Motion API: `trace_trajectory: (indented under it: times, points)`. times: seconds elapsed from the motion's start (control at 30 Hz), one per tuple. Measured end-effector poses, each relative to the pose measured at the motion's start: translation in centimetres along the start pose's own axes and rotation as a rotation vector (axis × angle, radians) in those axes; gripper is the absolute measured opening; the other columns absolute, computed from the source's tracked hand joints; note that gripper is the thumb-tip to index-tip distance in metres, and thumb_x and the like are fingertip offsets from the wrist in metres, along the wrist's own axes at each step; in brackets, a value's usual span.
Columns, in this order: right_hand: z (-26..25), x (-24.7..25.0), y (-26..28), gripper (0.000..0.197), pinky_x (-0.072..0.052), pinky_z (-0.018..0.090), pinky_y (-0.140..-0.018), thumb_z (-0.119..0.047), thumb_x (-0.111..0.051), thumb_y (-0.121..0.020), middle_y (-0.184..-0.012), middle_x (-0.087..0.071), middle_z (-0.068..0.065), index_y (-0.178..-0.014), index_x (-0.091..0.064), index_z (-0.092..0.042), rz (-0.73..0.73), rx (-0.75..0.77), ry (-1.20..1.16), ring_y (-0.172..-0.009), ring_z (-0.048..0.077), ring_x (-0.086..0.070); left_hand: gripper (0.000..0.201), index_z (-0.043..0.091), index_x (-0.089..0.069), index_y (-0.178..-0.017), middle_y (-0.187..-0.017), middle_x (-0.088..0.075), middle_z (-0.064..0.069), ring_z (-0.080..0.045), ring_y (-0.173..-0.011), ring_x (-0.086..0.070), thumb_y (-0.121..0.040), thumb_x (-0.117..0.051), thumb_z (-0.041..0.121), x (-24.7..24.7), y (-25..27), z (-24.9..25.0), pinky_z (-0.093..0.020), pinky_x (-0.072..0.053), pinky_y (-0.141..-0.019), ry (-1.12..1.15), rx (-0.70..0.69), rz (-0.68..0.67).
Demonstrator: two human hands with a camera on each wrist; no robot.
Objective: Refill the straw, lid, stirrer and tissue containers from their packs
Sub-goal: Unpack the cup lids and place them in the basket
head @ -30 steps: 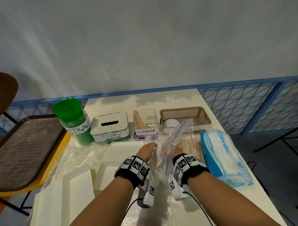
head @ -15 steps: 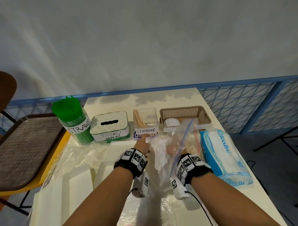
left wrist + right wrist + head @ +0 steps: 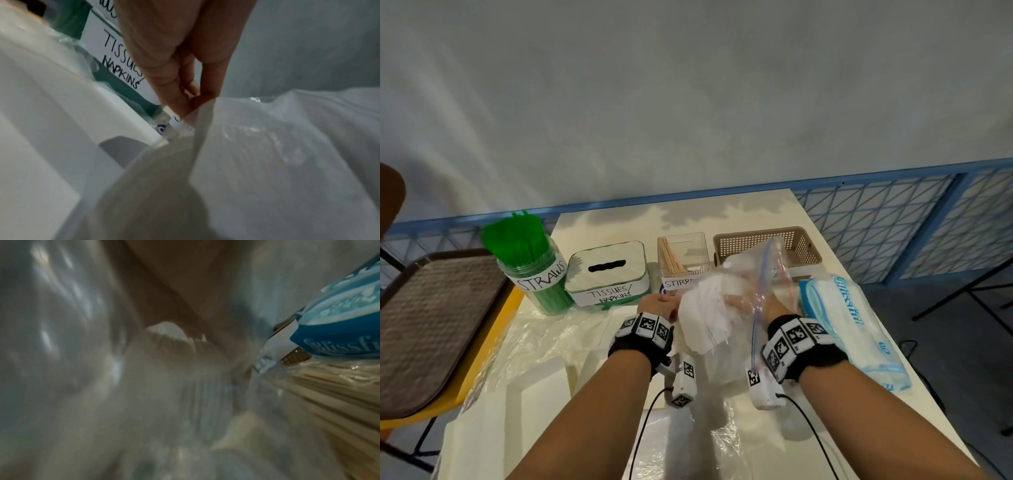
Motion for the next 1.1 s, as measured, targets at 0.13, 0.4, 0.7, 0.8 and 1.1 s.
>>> trace_trajectory:
  times: [0.13,0.4,0.7,0.8,1.1]
  points:
    - [0.8,2.2,0.7,0.071,-0.051,0.035,-0.07,-0.023,-0.071,-0.08,-0.133,-0.043,0.003,-0.14,-0.032,-0.028,0.086,-0.308,-0.262,-0.096,0.02,-0.051,0.027,0.016,-0.043,-0.066,-0.061,-0.052,-0.008,-0.021,-0.053,-0.05,-0.084,-0.061,0.005,1.3,-0.4,0.5,-0.031,-0.051,-0.061,-0.157,-0.068,0.114]
    - [0.6,6.4,2.1,0.053,-0.055,0.037,-0.074,-0.019,-0.07,-0.079,-0.125,-0.054,0.004,-0.127,-0.046,-0.023,0.191,-0.261,-0.551,-0.107,0.025,-0.056,0.024,0.014,-0.064,-0.076,-0.103,-0.064,-0.008,-0.028,-0.107,-0.06,-0.091,-0.047,0.006,0.3,-0.5,0.8,-0.03,-0.045,-0.092,-0.682,-0.113,0.025]
    - [-7.0,11.7,3.1,0.063,-0.052,0.036,-0.083,-0.016,-0.072,-0.076,-0.128,-0.048,0.001,-0.129,-0.04,-0.031,0.398,0.162,-0.49,-0.112,0.022,-0.052,0.036,0.003,-0.058,-0.098,-0.083,-0.064,-0.009,-0.019,-0.065,-0.058,-0.097,-0.042,0.035,0.7,6.3,14.1,-0.034,-0.054,-0.068,-0.095,-0.517,0.01]
    - [-11.1,11.9,3.7,0.086,-0.04,0.03,-0.095,-0.017,-0.076,-0.071,-0.136,-0.039,0.0,-0.14,-0.027,-0.033,0.481,0.346,-0.153,-0.116,0.013,-0.043,0.064,0.005,-0.061,-0.09,-0.072,-0.064,-0.012,-0.022,-0.056,-0.059,-0.09,-0.032,0.063,-0.5,8.4,17.1,-0.028,-0.052,-0.056,0.075,-0.316,-0.311]
    - [-14.7,4.9,3.9,0.103,-0.04,0.039,-0.1,-0.017,-0.08,-0.066,-0.132,-0.048,0.005,-0.148,-0.017,-0.018,0.331,0.773,0.63,-0.113,0.019,-0.043,0.095,0.011,-0.053,-0.124,-0.098,-0.065,-0.022,-0.029,-0.079,-0.068,-0.072,-0.024,0.085,-0.8,8.2,14.2,-0.034,-0.058,-0.072,0.131,0.004,-0.626]
Point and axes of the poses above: each hand's wrist, its own y-axis away from the middle knuckle, its own x-axis out of the back of the hand, z = x × y, the point moved 8 cm from there along -y, towards the middle knuckle
